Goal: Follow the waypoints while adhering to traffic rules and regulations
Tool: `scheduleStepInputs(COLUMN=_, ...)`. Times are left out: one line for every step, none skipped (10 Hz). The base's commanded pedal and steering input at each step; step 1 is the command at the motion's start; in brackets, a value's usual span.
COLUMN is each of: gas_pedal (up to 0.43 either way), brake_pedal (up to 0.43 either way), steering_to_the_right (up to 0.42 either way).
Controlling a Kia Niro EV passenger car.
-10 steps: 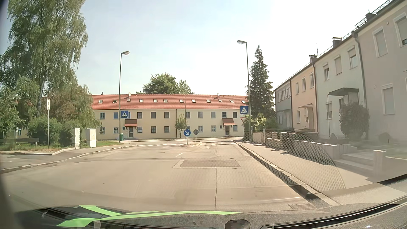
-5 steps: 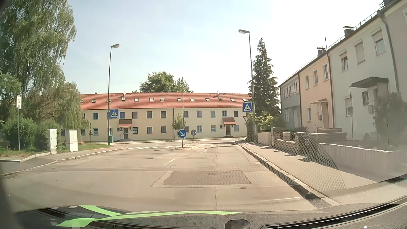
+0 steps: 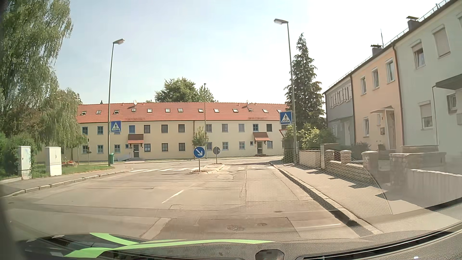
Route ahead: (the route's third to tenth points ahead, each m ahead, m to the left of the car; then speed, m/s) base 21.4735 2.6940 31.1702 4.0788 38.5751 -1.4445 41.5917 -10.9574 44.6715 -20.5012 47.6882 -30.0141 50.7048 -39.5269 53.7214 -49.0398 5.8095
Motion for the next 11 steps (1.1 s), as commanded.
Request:
scheduleStepInputs(gas_pedal=0.000, brake_pedal=0.000, steering_to_the_right=-0.003)
scheduleStepInputs(gas_pedal=0.000, brake_pedal=0.000, steering_to_the_right=-0.003)
scheduleStepInputs(gas_pedal=0.000, brake_pedal=0.000, steering_to_the_right=-0.003)
scheduleStepInputs(gas_pedal=0.000, brake_pedal=0.000, steering_to_the_right=-0.003)
scheduleStepInputs(gas_pedal=0.000, brake_pedal=0.018, steering_to_the_right=-0.003)
scheduleStepInputs(gas_pedal=0.000, brake_pedal=0.061, steering_to_the_right=-0.003)
scheduleStepInputs(gas_pedal=0.000, brake_pedal=0.067, steering_to_the_right=-0.003)
scheduleStepInputs(gas_pedal=0.000, brake_pedal=0.073, steering_to_the_right=-0.003)
scheduleStepInputs(gas_pedal=0.000, brake_pedal=0.091, steering_to_the_right=-0.003)
scheduleStepInputs(gas_pedal=0.000, brake_pedal=0.104, steering_to_the_right=-0.003)
scheduleStepInputs(gas_pedal=0.000, brake_pedal=0.122, steering_to_the_right=-0.004)
